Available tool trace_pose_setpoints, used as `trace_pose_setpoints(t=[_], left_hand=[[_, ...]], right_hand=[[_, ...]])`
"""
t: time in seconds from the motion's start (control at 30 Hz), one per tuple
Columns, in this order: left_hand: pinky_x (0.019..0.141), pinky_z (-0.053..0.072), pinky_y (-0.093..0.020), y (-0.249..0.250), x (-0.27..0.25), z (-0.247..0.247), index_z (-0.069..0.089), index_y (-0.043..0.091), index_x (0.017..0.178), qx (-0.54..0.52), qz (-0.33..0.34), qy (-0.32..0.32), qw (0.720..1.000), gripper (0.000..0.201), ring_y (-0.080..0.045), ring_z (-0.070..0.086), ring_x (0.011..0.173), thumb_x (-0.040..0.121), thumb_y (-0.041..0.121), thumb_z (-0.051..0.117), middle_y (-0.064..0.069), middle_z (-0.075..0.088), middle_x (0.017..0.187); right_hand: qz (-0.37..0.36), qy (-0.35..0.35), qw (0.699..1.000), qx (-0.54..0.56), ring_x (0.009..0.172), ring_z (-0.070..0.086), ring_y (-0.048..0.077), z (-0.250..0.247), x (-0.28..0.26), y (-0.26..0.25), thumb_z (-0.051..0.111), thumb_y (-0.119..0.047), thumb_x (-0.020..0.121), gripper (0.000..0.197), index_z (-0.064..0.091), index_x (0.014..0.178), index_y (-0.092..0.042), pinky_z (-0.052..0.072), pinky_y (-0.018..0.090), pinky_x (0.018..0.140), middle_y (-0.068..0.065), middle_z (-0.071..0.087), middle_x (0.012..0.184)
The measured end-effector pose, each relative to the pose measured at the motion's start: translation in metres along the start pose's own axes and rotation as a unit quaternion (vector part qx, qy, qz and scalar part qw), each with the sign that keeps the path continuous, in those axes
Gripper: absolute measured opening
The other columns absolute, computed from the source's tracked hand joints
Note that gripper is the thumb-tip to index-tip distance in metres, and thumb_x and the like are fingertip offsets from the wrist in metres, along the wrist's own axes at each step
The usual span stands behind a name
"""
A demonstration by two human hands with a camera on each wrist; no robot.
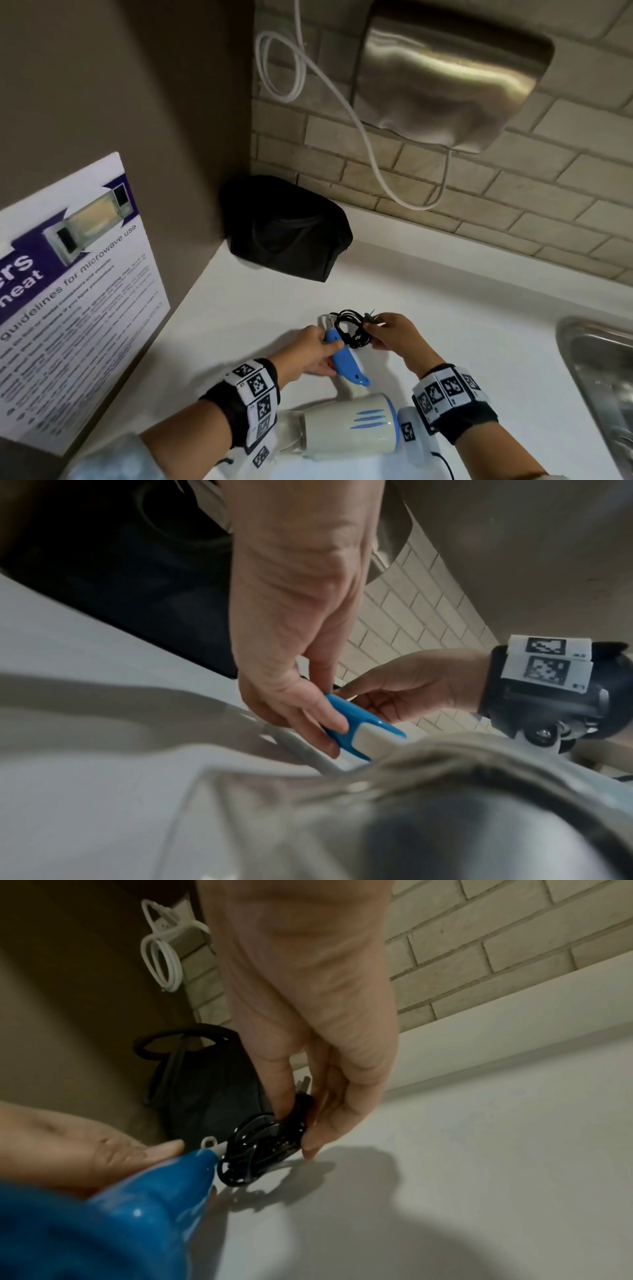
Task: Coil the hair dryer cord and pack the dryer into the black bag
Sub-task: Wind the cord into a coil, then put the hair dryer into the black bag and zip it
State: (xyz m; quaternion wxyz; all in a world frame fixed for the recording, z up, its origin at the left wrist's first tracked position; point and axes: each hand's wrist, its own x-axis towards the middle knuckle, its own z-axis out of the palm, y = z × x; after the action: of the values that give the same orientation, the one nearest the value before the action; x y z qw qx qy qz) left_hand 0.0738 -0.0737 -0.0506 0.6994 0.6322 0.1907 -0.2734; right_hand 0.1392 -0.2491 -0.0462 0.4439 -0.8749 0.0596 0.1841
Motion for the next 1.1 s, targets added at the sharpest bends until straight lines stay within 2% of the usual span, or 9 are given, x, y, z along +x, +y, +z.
trace_pose_setpoints(t=[0.07, 0.13, 0.23, 0.43, 0.63, 0.73, 0.83, 0.93, 1.1], left_hand=[[0.059, 0.059, -0.026, -0.002, 0.005, 0.001, 0.041, -0.005, 0.126, 0.001, -0.007, -0.004, 1.0, 0.04, -0.025, 0.068, 0.082, 0.094, 0.014, 0.056, -0.012, 0.061, 0.093], [0.065, 0.059, -0.027, -0.003, 0.006, 0.001, 0.043, -0.005, 0.122, 0.006, -0.014, -0.009, 1.0, 0.036, -0.032, 0.067, 0.096, 0.094, 0.013, 0.056, -0.017, 0.06, 0.104], [0.07, 0.058, -0.03, -0.003, 0.008, 0.0, 0.047, -0.004, 0.116, 0.024, -0.018, -0.006, 1.0, 0.03, -0.032, 0.066, 0.099, 0.094, 0.013, 0.057, -0.02, 0.06, 0.107], [0.085, 0.058, -0.039, -0.001, 0.01, -0.002, 0.052, 0.0, 0.103, 0.108, 0.015, 0.03, 0.994, 0.019, -0.034, 0.067, 0.104, 0.089, 0.006, 0.063, -0.024, 0.062, 0.117], [0.085, 0.057, -0.036, 0.001, 0.004, -0.005, 0.051, 0.003, 0.103, 0.153, 0.018, 0.037, 0.987, 0.019, -0.033, 0.067, 0.103, 0.09, 0.008, 0.062, -0.02, 0.062, 0.114], [0.087, 0.057, -0.033, -0.002, -0.001, -0.015, 0.05, 0.0, 0.122, 0.165, 0.017, 0.039, 0.985, 0.037, -0.029, 0.069, 0.1, 0.09, 0.014, 0.062, -0.014, 0.057, 0.116], [0.085, 0.057, -0.031, -0.006, -0.01, -0.03, 0.047, 0.002, 0.129, 0.155, 0.022, 0.036, 0.987, 0.048, -0.023, 0.07, 0.091, 0.089, 0.02, 0.065, -0.014, 0.054, 0.128], [0.079, 0.058, -0.025, -0.013, -0.024, -0.045, 0.052, 0.006, 0.126, 0.143, 0.04, 0.027, 0.989, 0.044, -0.02, 0.068, 0.09, 0.088, 0.024, 0.065, -0.013, 0.059, 0.124], [0.08, 0.055, -0.024, -0.027, -0.057, -0.074, 0.056, 0.015, 0.119, 0.147, 0.079, 0.037, 0.985, 0.029, -0.019, 0.067, 0.099, 0.092, 0.025, 0.059, -0.007, 0.065, 0.115]], right_hand=[[0.01, -0.004, 1.0, -0.009, 0.069, 0.063, 0.02, 0.0, 0.001, 0.004, 0.064, -0.016, 0.088, 0.017, 0.066, 0.095, 0.0, 0.058, 0.021, 0.063, 0.014, 0.067, 0.08], [0.015, -0.008, 1.0, -0.017, 0.068, 0.063, 0.019, 0.001, 0.002, 0.006, 0.062, -0.015, 0.089, 0.015, 0.065, 0.094, -0.001, 0.058, 0.022, 0.064, 0.012, 0.066, 0.077], [0.02, -0.006, 0.999, -0.024, 0.068, 0.064, 0.018, 0.003, 0.002, 0.01, 0.06, -0.012, 0.09, 0.014, 0.065, 0.096, -0.001, 0.059, 0.027, 0.071, 0.012, 0.066, 0.078], [0.031, -0.011, 0.998, -0.056, 0.083, 0.069, 0.021, 0.001, -0.002, 0.006, 0.057, -0.017, 0.091, 0.022, 0.064, 0.108, -0.005, 0.058, 0.032, 0.076, 0.012, 0.071, 0.096], [0.016, -0.005, 0.983, -0.181, 0.103, 0.064, 0.023, -0.003, -0.005, -0.001, 0.056, -0.033, 0.09, 0.044, 0.053, 0.127, -0.009, 0.053, 0.035, 0.089, 0.007, 0.066, 0.113], [-0.013, 0.027, 0.965, -0.26, 0.111, 0.058, 0.023, -0.007, -0.013, -0.007, 0.054, -0.037, 0.091, 0.045, 0.051, 0.13, -0.014, 0.042, 0.025, 0.087, 0.009, 0.058, 0.125], [-0.047, 0.061, 0.955, -0.287, 0.105, 0.06, 0.025, -0.009, -0.023, -0.014, 0.055, -0.037, 0.091, 0.044, 0.051, 0.13, -0.017, 0.042, 0.026, 0.084, 0.013, 0.052, 0.126], [-0.092, 0.077, 0.949, -0.292, 0.095, 0.063, 0.022, -0.007, -0.032, -0.026, 0.057, -0.035, 0.09, 0.042, 0.053, 0.128, -0.019, 0.042, 0.022, 0.076, 0.012, 0.052, 0.122], [-0.174, 0.019, 0.938, -0.298, 0.083, 0.058, 0.012, 0.009, -0.042, -0.061, 0.056, -0.032, 0.091, 0.035, 0.055, 0.125, -0.022, 0.04, 0.018, 0.075, 0.003, 0.054, 0.111]])
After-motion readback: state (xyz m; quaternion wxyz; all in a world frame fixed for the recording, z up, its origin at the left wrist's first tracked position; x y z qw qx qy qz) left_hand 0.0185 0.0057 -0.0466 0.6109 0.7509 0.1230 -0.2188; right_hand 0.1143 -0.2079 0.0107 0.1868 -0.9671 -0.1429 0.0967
